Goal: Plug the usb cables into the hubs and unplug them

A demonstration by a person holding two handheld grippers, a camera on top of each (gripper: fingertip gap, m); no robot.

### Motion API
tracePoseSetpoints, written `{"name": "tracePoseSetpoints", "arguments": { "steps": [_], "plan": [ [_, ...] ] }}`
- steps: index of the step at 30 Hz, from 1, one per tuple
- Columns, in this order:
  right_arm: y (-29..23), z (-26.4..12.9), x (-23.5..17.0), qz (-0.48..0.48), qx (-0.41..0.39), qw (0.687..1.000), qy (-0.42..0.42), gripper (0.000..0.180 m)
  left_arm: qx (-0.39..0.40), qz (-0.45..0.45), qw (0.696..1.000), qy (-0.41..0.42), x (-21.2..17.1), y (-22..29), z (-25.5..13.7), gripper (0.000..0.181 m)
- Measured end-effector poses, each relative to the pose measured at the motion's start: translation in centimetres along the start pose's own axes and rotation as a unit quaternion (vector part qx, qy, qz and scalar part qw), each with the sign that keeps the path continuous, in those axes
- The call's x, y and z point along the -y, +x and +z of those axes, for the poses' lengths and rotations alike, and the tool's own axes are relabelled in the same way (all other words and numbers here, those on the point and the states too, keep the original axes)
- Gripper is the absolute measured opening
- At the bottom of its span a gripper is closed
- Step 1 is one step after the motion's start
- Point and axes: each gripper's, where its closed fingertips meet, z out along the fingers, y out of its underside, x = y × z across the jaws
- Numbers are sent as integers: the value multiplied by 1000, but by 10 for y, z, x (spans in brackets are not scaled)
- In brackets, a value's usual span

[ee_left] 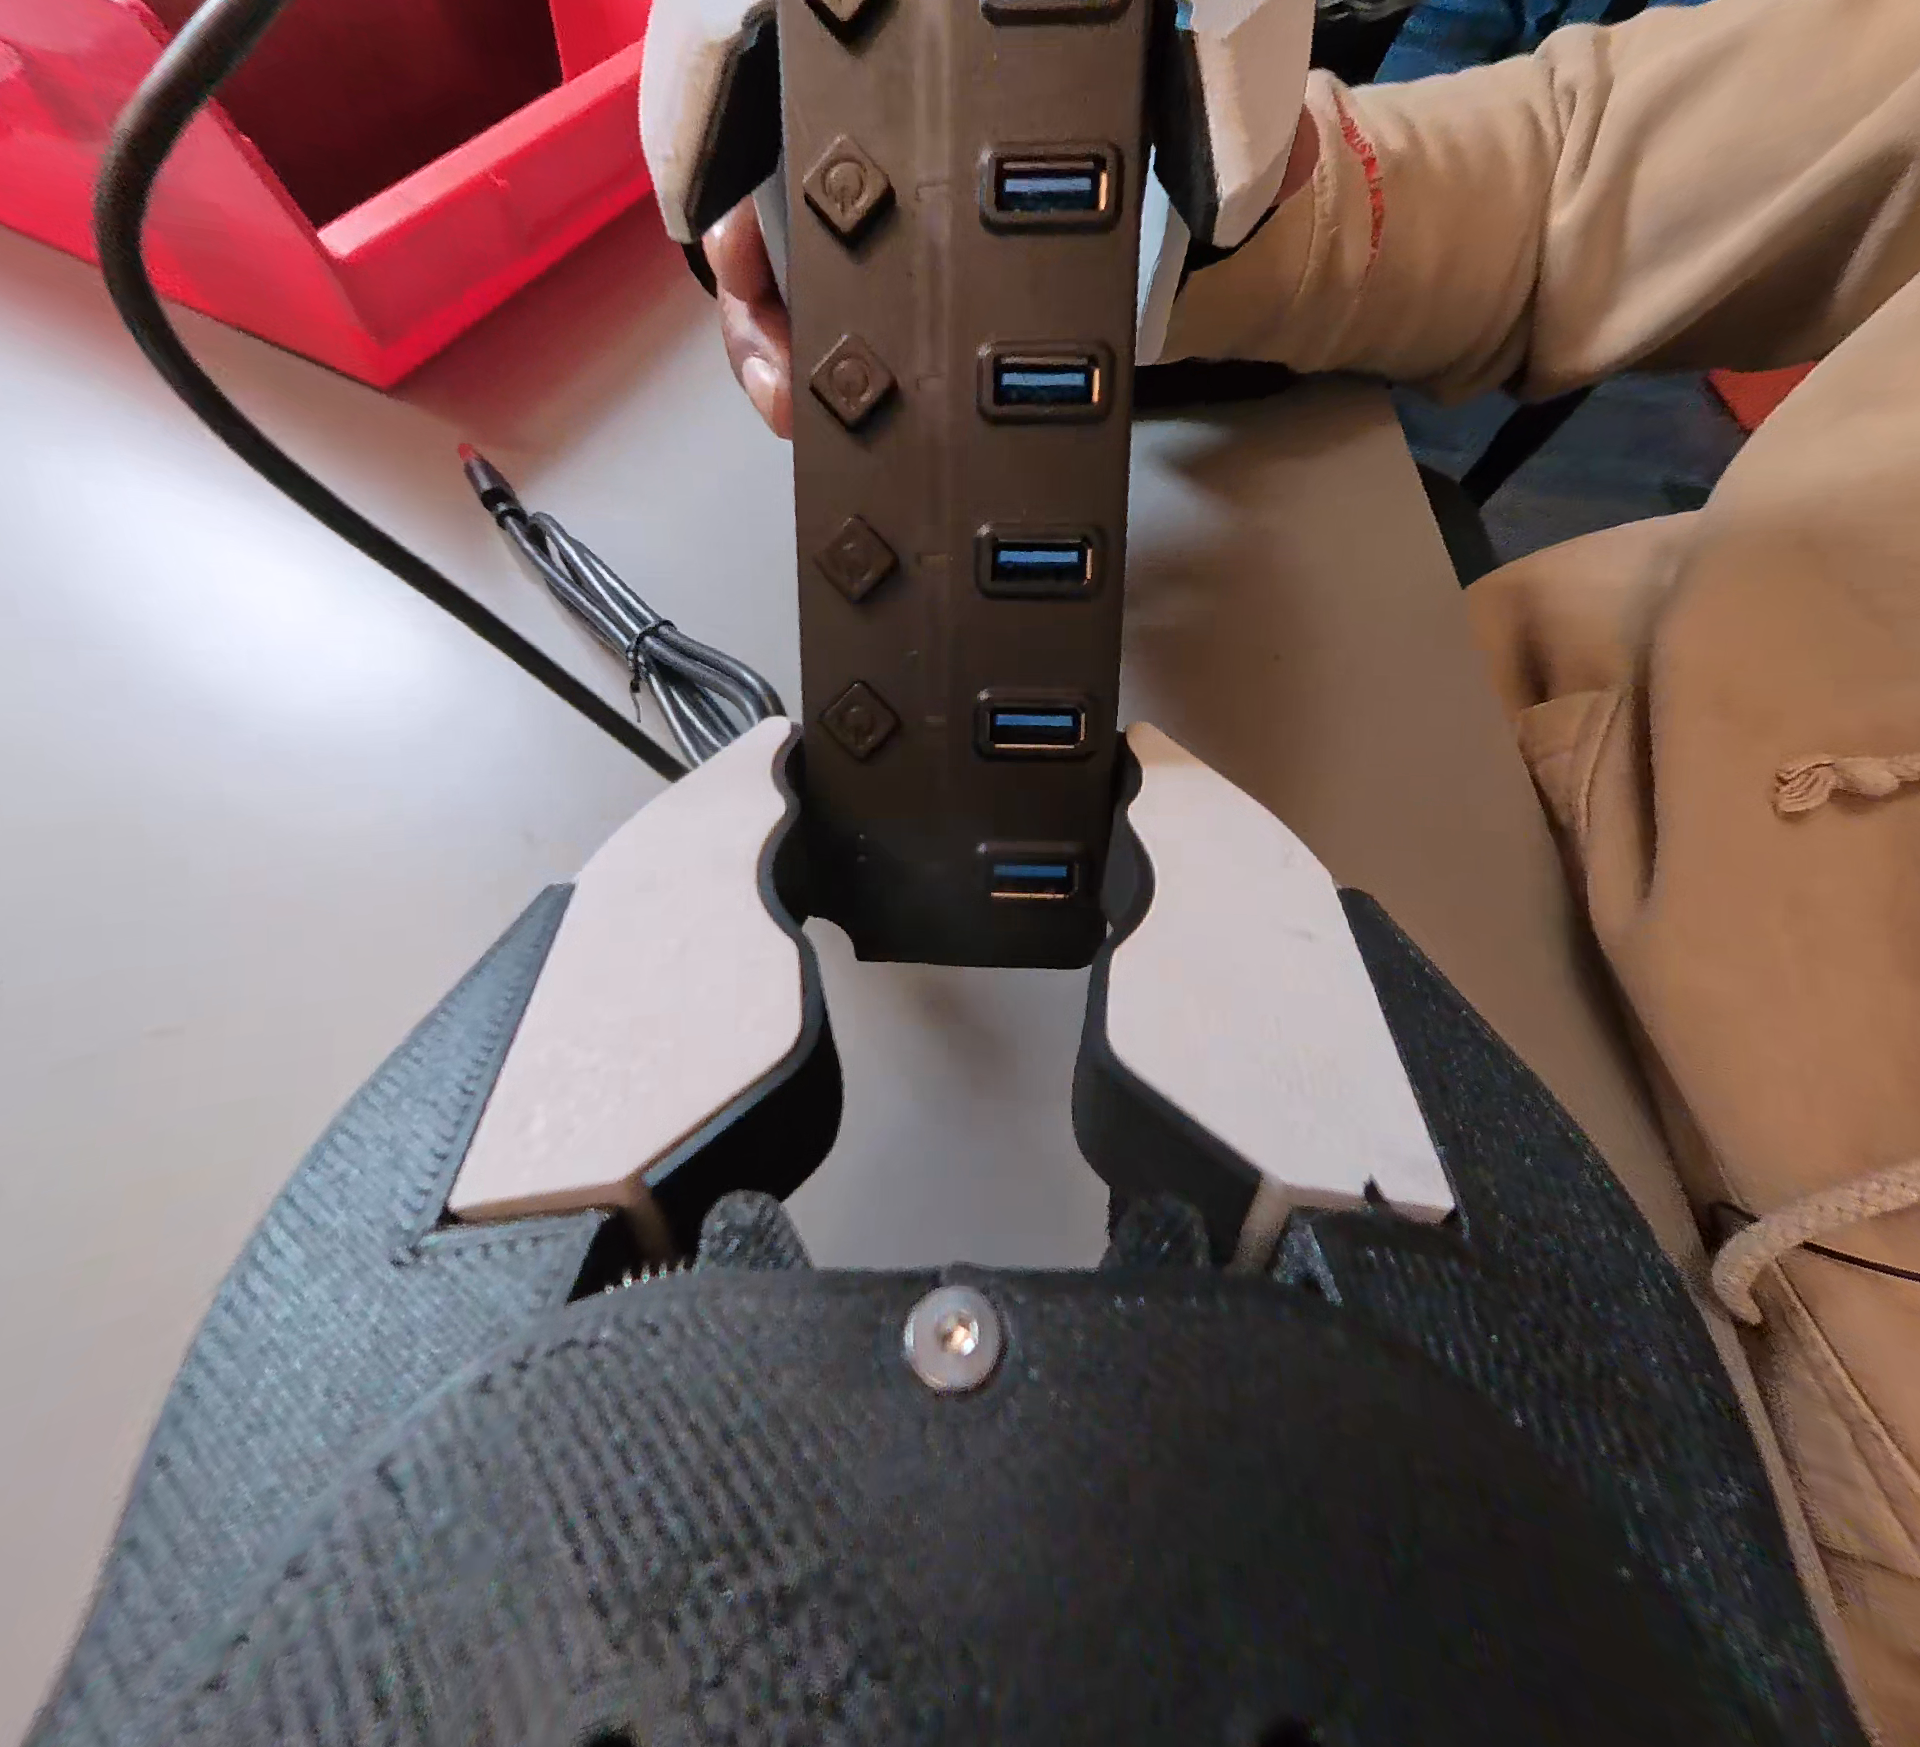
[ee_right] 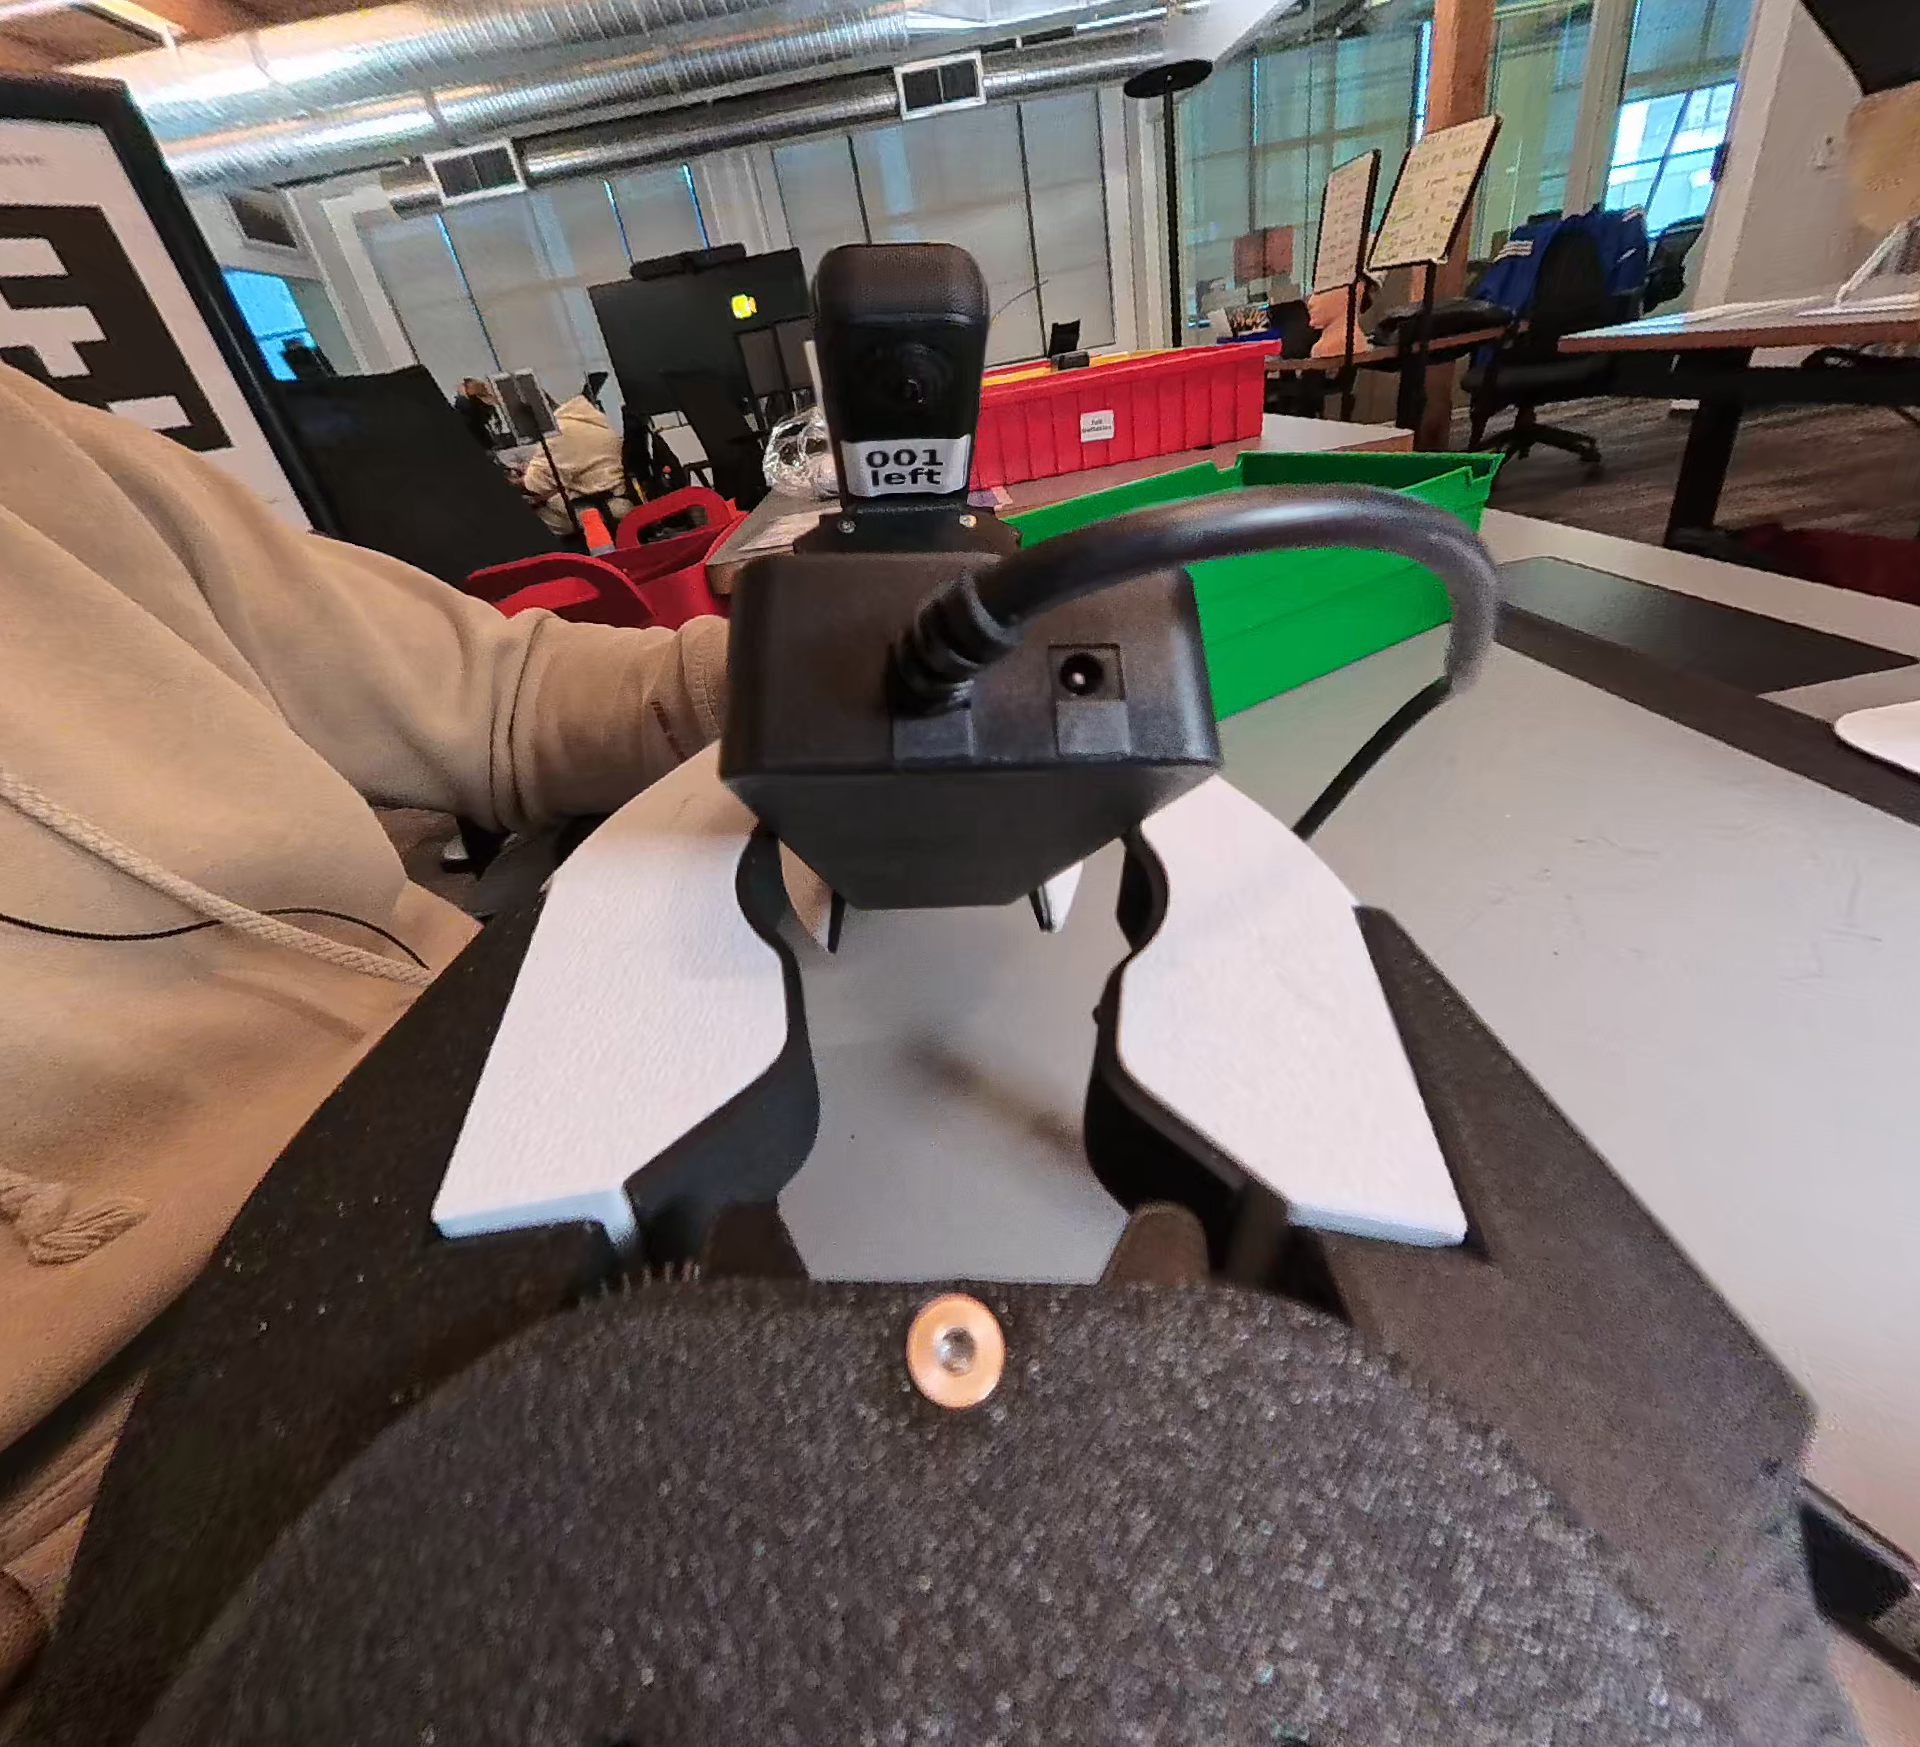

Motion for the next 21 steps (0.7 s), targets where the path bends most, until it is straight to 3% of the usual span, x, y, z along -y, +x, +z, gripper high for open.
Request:
{"name": "tracePoseSetpoints", "arguments": {
  "steps": [10, 21],
  "plan": [
    [-4, 13, -20, 5, -4, 999, -39, 66, 13, -3, 1000, -13, -1, 4, 15, 54],
    [-9, 3, -1, 6, 13, 1000, -5, 63, -14, 4, 998, 67, 19, 14, 8, 54]
  ]
}}
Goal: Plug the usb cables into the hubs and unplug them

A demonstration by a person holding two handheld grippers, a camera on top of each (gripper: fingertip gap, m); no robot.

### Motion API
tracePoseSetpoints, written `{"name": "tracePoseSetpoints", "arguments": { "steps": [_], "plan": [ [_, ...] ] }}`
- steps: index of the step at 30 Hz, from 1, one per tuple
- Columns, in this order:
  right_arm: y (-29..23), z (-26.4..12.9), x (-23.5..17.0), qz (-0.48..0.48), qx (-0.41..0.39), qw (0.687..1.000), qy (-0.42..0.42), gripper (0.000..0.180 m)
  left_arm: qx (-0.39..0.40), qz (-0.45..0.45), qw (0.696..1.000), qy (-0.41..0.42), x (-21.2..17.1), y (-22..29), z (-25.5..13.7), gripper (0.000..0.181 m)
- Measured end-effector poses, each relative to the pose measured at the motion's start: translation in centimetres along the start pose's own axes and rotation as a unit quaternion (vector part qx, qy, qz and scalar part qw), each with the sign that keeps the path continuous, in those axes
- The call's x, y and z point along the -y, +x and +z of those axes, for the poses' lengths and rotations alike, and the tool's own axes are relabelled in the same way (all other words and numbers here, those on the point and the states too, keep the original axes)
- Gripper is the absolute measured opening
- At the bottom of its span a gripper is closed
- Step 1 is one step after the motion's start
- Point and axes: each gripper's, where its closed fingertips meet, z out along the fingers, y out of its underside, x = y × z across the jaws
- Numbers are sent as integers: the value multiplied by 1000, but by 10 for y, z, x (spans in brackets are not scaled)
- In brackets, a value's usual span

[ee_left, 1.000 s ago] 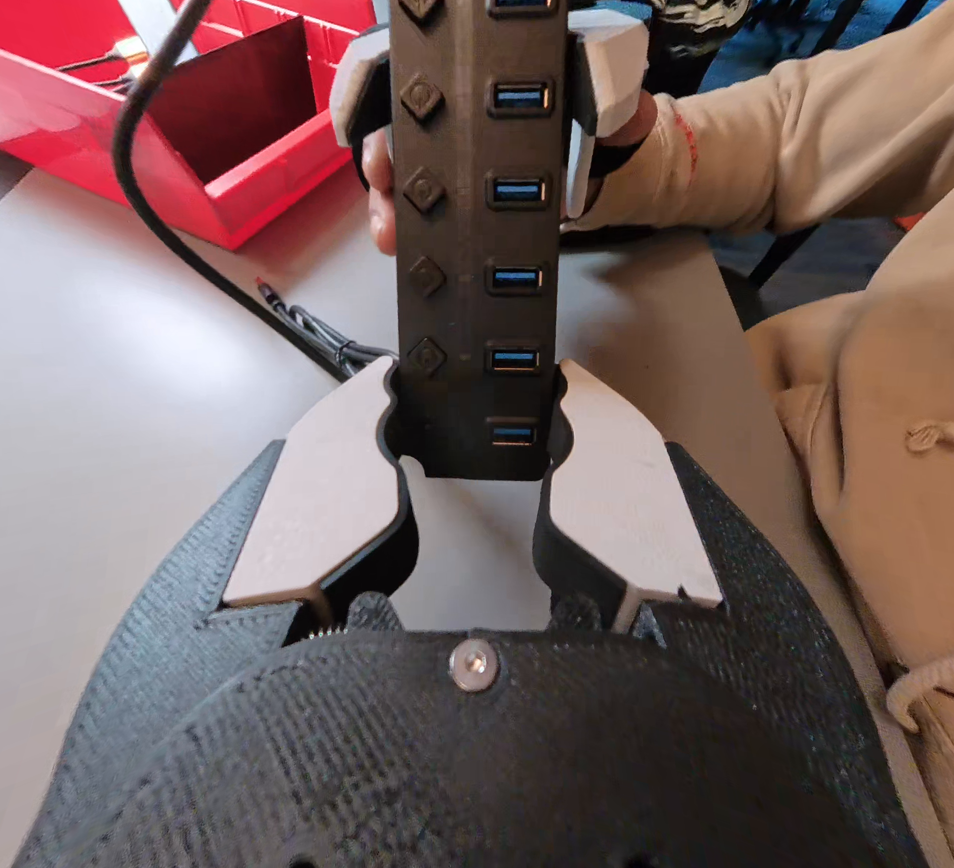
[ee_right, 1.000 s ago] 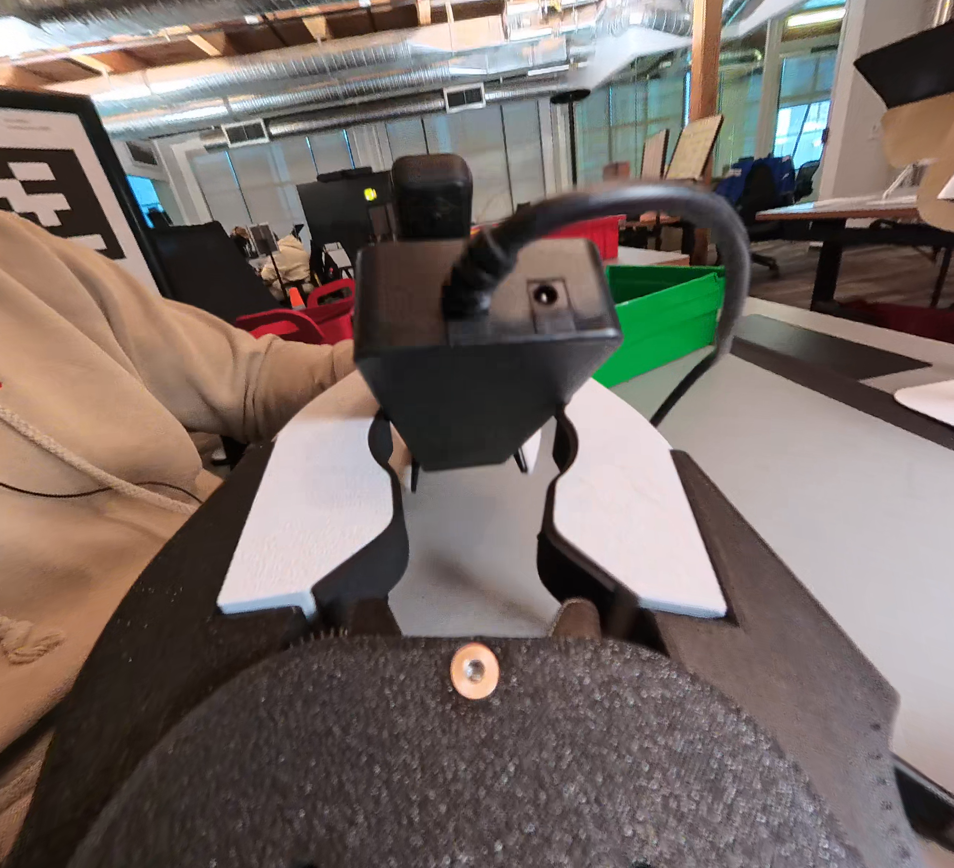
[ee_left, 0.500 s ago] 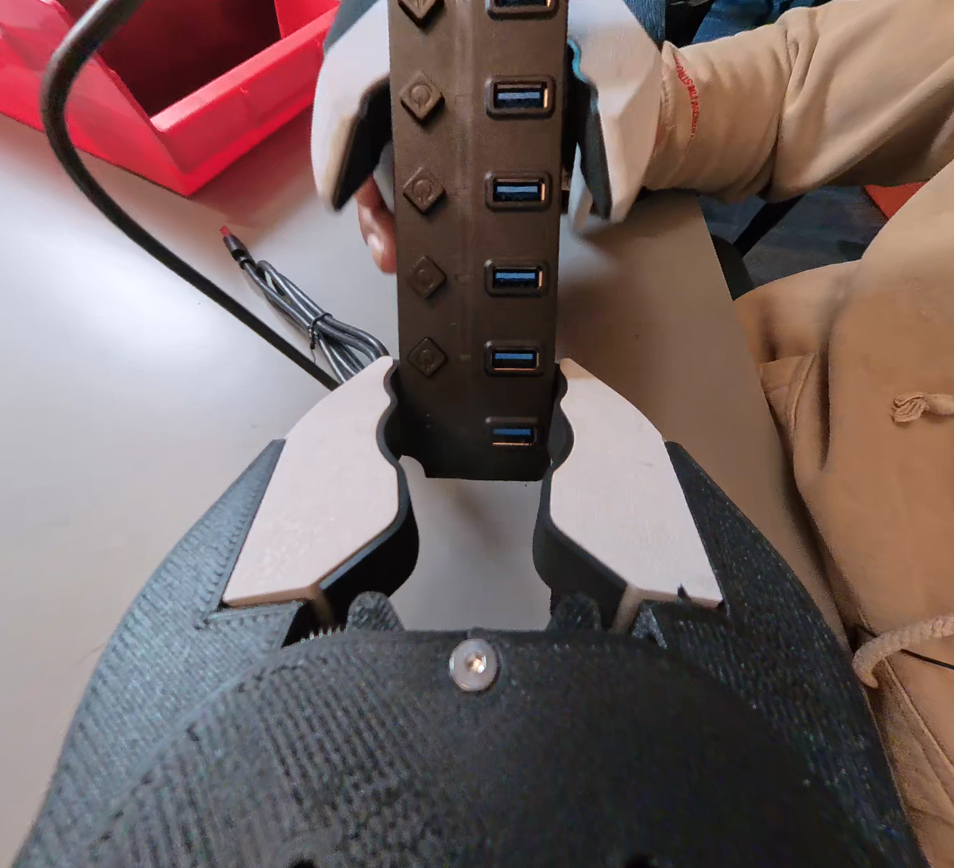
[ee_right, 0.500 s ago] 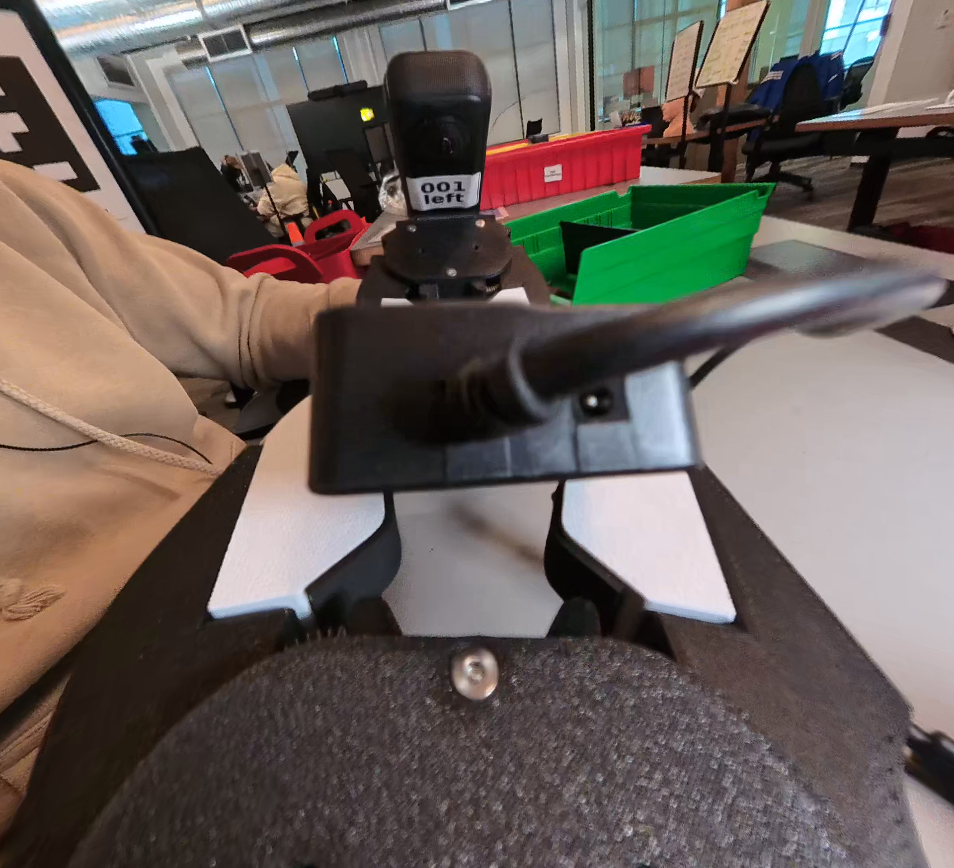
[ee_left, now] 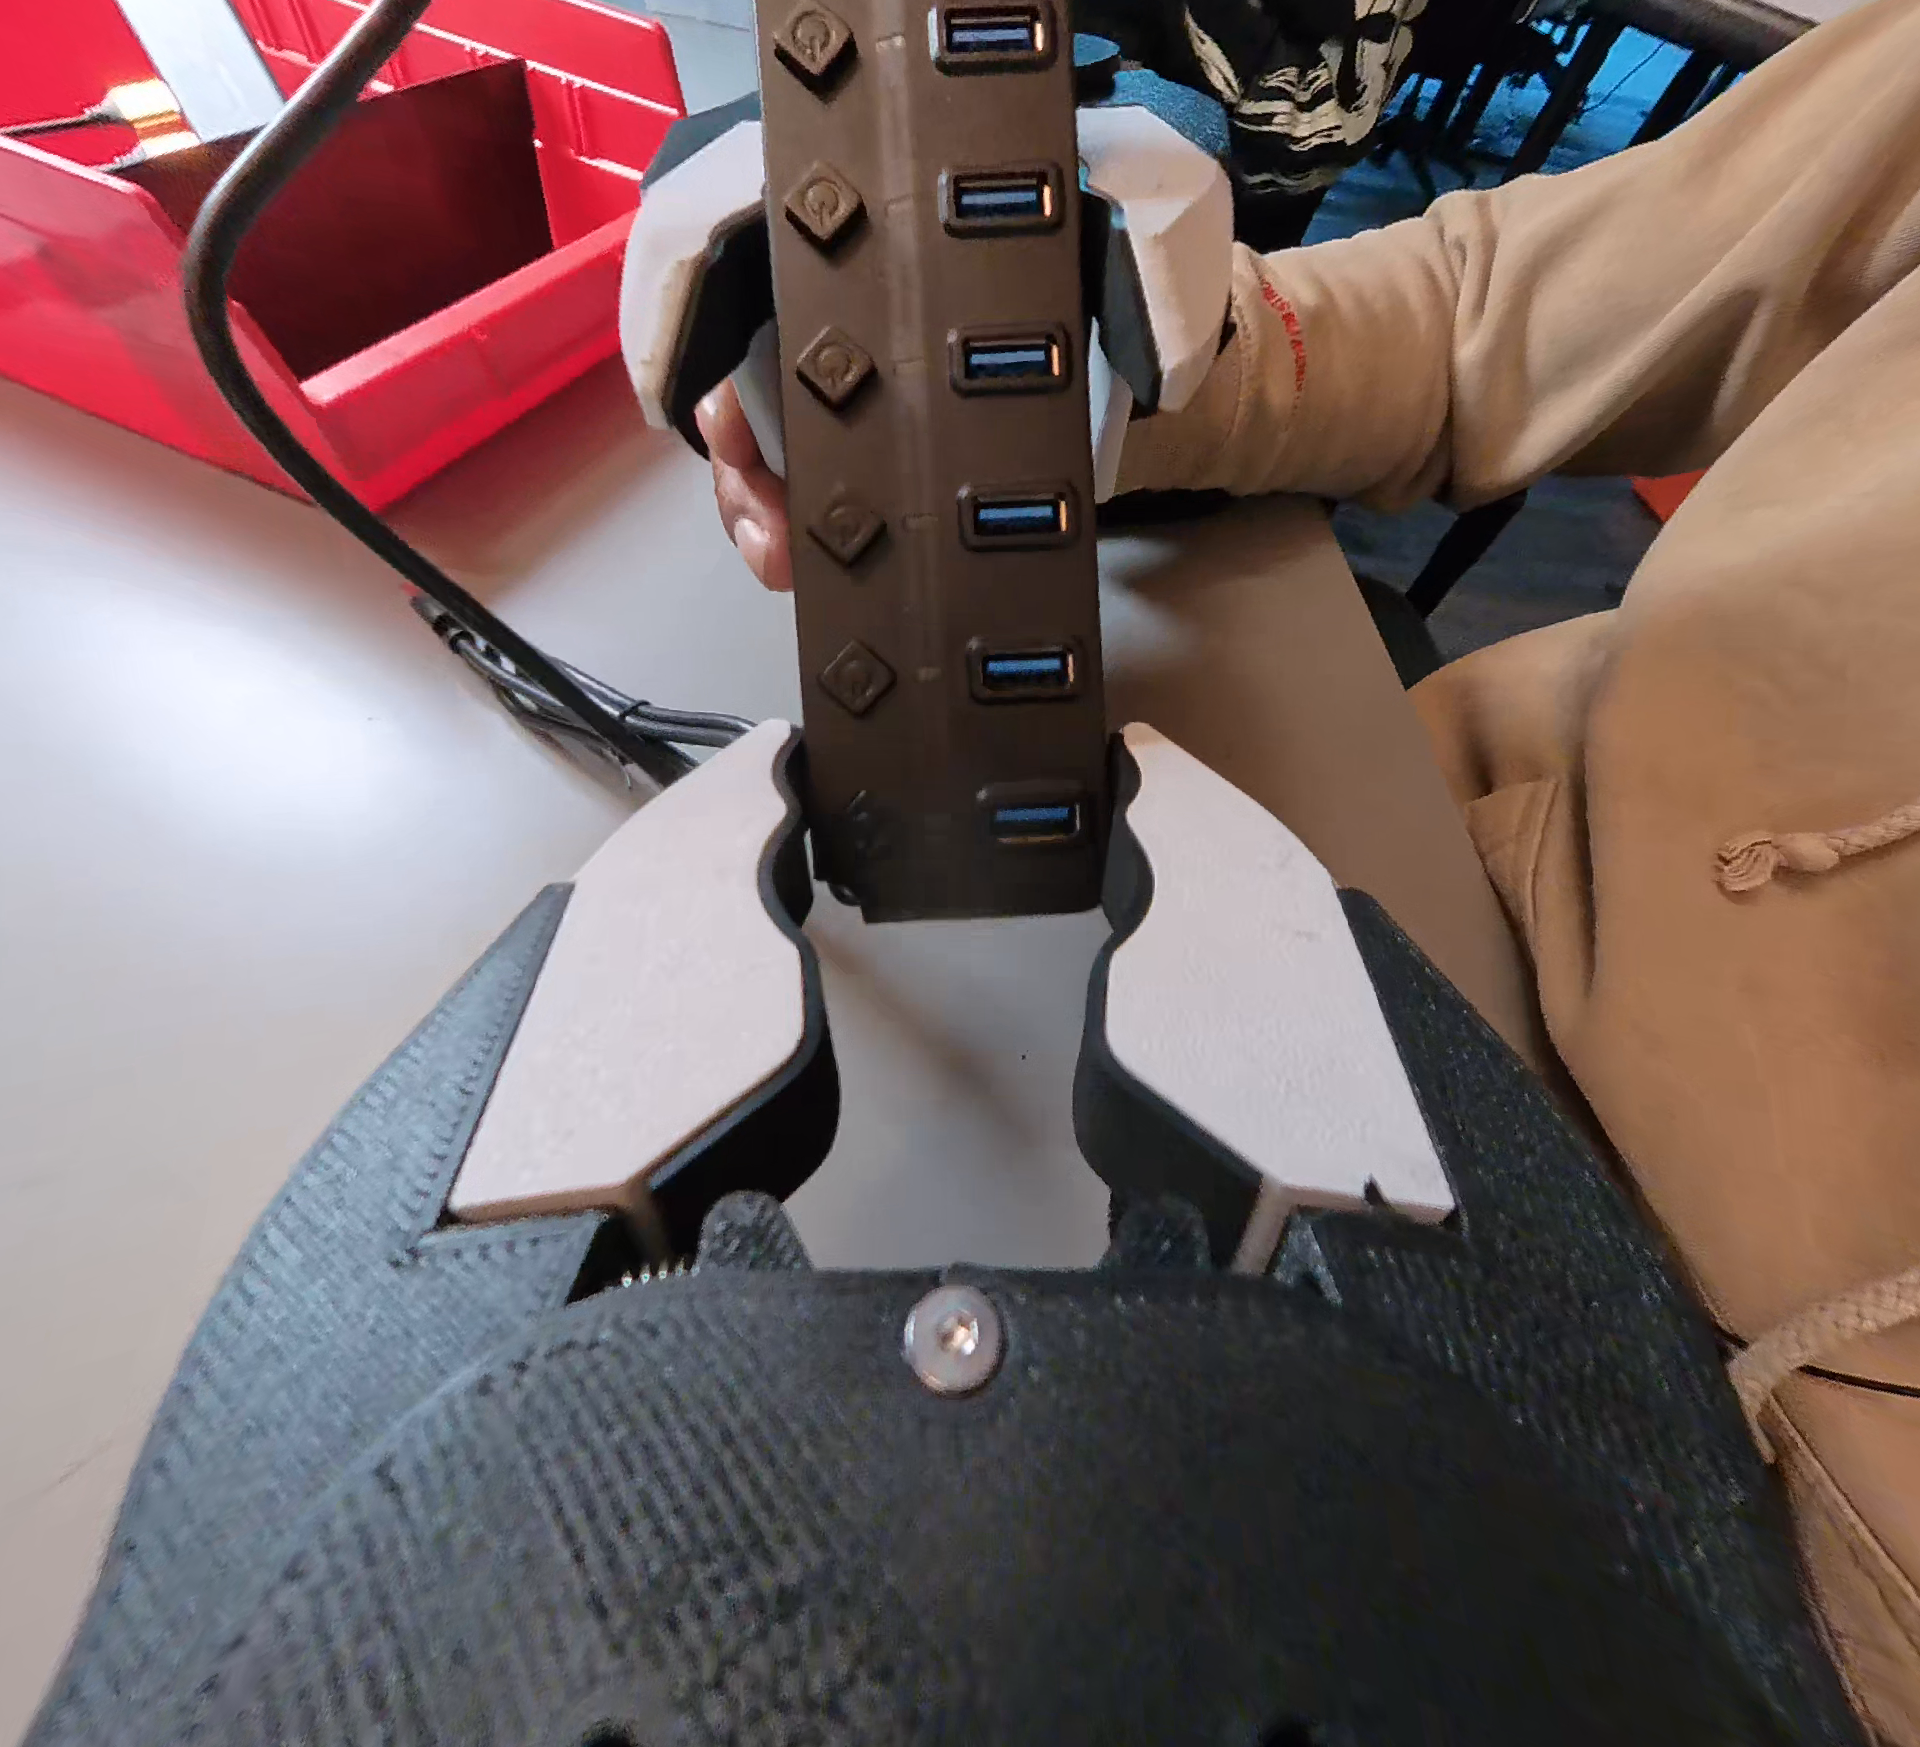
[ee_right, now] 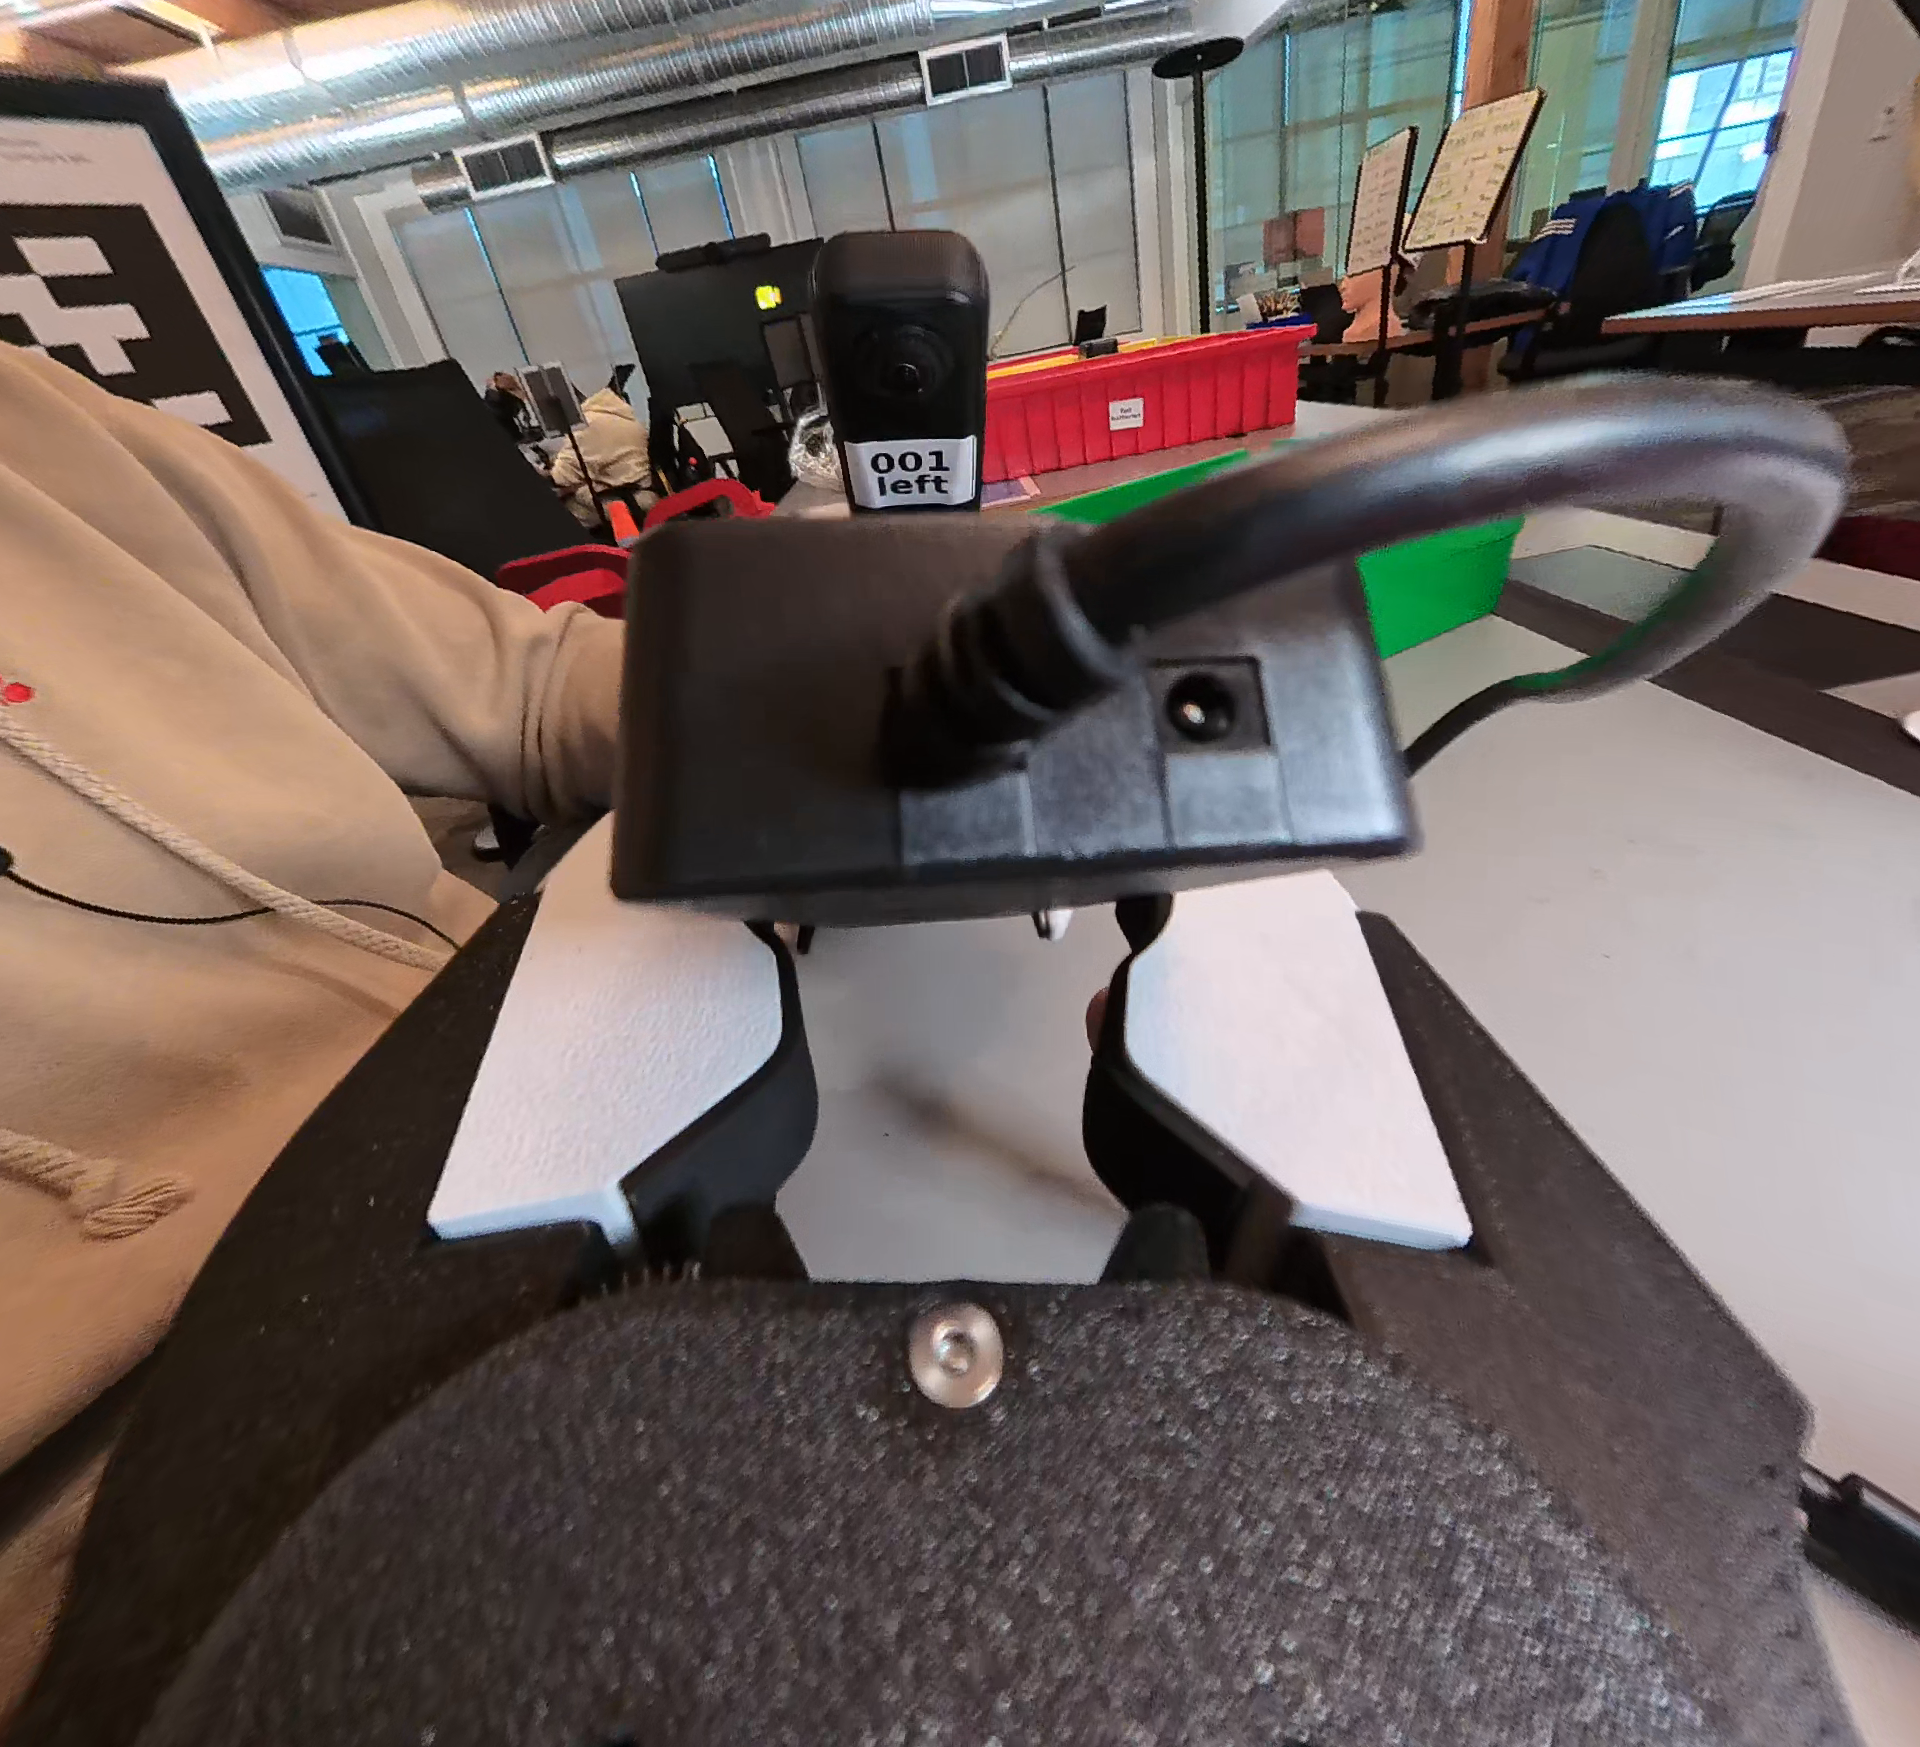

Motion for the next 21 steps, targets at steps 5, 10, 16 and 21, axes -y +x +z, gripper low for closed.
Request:
{"name": "tracePoseSetpoints", "arguments": {
  "steps": [5, 10, 16, 21],
  "plan": [
    [4, -8, 8, 15, 0, 1000, 17, 63, -11, -8, 1000, 20, 7, -1, -12, 61],
    [9, -15, 14, 20, -8, 999, 26, 63, 86, 0, 993, 79, 36, -38, -78, 61],
    [20, -21, 14, 28, -24, 999, 24, 63, 319, -21, 946, 45, 29, -111, -229, 58],
    [19, -18, 11, 32, -19, 999, 18, 63, 387, -103, 902, -160, -48, -151, -314, 51]
  ]
}}
